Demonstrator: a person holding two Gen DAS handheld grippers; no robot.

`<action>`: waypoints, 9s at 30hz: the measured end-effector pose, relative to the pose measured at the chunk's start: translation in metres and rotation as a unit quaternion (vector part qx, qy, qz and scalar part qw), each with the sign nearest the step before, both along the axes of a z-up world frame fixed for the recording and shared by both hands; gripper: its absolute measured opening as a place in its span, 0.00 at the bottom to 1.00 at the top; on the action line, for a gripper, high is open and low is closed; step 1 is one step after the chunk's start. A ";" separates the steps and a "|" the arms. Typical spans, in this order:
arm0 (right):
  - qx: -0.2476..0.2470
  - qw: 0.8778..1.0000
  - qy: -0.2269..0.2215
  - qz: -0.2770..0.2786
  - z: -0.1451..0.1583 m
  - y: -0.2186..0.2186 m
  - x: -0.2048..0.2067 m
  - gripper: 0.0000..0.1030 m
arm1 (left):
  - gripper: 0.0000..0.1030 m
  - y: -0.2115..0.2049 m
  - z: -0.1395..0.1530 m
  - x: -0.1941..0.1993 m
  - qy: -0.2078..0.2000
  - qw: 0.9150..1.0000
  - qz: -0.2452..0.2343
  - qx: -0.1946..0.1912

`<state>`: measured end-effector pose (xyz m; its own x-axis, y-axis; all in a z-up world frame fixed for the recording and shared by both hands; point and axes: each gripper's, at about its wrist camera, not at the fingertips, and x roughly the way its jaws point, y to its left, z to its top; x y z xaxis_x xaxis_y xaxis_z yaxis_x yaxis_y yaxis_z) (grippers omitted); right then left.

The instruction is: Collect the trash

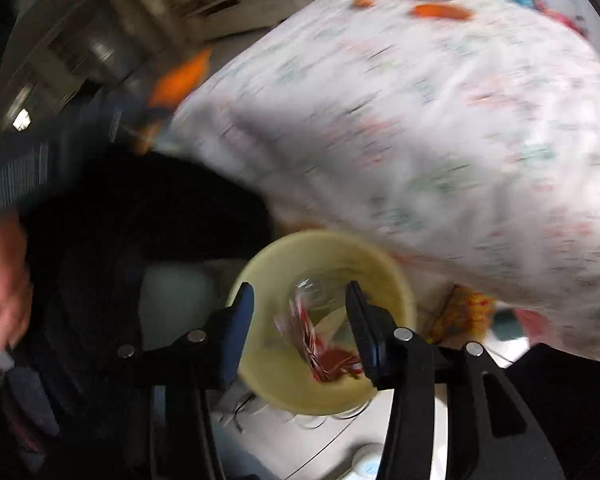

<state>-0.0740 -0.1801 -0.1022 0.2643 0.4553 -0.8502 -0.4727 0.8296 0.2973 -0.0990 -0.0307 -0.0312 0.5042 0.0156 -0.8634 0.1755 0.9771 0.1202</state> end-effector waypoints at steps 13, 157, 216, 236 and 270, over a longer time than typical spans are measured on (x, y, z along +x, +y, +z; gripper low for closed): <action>0.026 0.986 -0.122 -0.109 0.030 -0.027 0.016 0.67 | 0.66 0.006 0.019 -0.003 -0.022 1.000 -0.013 0.012; -0.037 0.987 -0.130 -0.086 0.028 0.004 0.258 0.44 | 0.79 0.035 -0.025 0.316 -0.050 0.984 0.156 -0.067; -0.100 0.981 0.005 0.164 0.016 0.106 -0.031 0.15 | 0.16 0.047 0.076 0.131 -0.187 0.965 0.058 -0.174; -0.065 0.995 -0.012 0.074 -0.018 0.064 -0.023 0.47 | 0.16 0.055 0.060 0.127 -0.154 0.969 0.067 -0.183; 0.113 0.968 -0.140 -0.174 0.038 -0.063 -0.004 0.76 | 0.35 -0.022 -0.015 -0.014 0.023 0.999 -0.007 -0.026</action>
